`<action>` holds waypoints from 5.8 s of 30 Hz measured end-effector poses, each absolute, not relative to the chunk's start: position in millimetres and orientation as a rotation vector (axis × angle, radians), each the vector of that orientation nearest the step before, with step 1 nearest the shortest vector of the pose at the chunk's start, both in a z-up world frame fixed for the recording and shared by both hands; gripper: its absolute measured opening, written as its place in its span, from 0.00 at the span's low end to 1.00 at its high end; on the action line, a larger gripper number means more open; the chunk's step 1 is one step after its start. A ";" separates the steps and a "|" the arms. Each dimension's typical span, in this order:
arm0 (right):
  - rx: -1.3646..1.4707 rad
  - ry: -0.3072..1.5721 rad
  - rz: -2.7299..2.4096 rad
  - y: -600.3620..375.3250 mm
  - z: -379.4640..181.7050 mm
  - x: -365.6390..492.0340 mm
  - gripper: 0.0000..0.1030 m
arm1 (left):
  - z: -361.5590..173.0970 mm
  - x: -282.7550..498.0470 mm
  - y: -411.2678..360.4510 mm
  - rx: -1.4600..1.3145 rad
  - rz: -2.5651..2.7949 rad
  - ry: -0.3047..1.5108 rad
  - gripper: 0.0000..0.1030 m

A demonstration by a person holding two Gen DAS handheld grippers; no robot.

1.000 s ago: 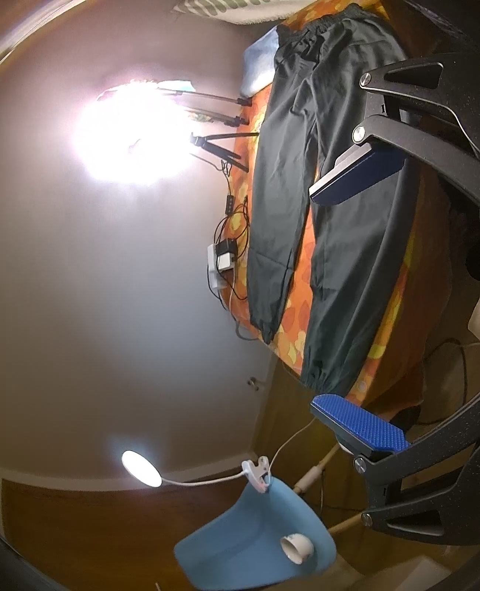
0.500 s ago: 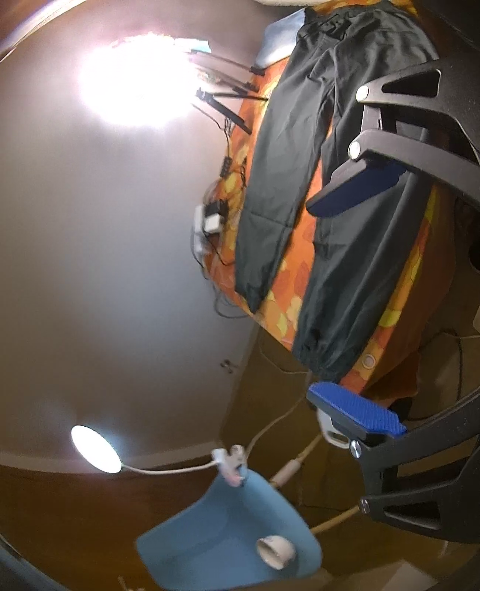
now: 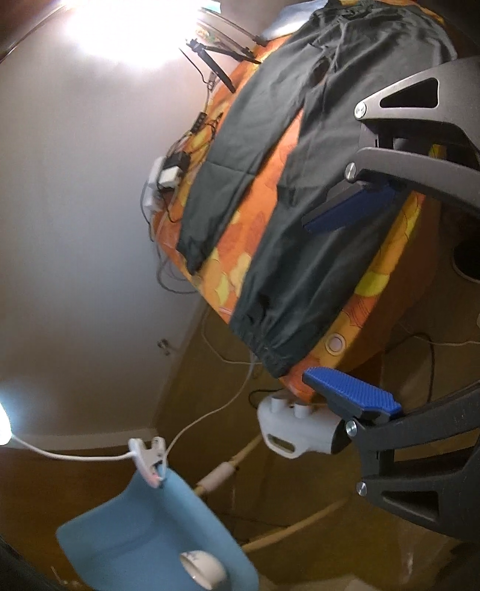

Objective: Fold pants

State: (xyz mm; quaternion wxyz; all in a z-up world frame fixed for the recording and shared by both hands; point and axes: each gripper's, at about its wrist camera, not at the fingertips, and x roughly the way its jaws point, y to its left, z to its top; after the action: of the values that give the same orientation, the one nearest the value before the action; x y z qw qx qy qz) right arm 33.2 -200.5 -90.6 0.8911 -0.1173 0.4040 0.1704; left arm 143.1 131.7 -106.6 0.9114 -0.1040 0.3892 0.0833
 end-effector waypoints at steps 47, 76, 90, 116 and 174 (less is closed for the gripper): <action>-0.471 0.966 0.355 -161.9 -131.1 87.4 0.05 | -201.7 236.0 237.8 -0.370 0.251 0.966 0.62; -0.495 0.879 0.279 -168.8 -113.0 98.8 0.05 | -159.4 244.1 217.9 -0.379 0.222 0.828 0.07; -0.495 0.840 0.141 -202.5 -102.9 155.5 0.04 | -150.9 302.8 193.8 -0.405 0.180 0.831 0.06; -0.536 0.818 -0.068 -260.3 -135.8 301.8 0.02 | -130.7 467.7 120.7 -0.305 0.187 0.803 0.06; -0.548 0.964 -0.092 -276.1 -209.6 399.4 0.02 | -174.1 517.2 71.7 0.083 0.104 0.857 0.14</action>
State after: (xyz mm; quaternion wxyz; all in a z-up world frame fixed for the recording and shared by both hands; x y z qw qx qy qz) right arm 399.4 -276.1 -209.6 0.8492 -0.2601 0.4574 -0.0436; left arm 517.2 71.7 -174.1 0.9075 0.0405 0.4151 0.0505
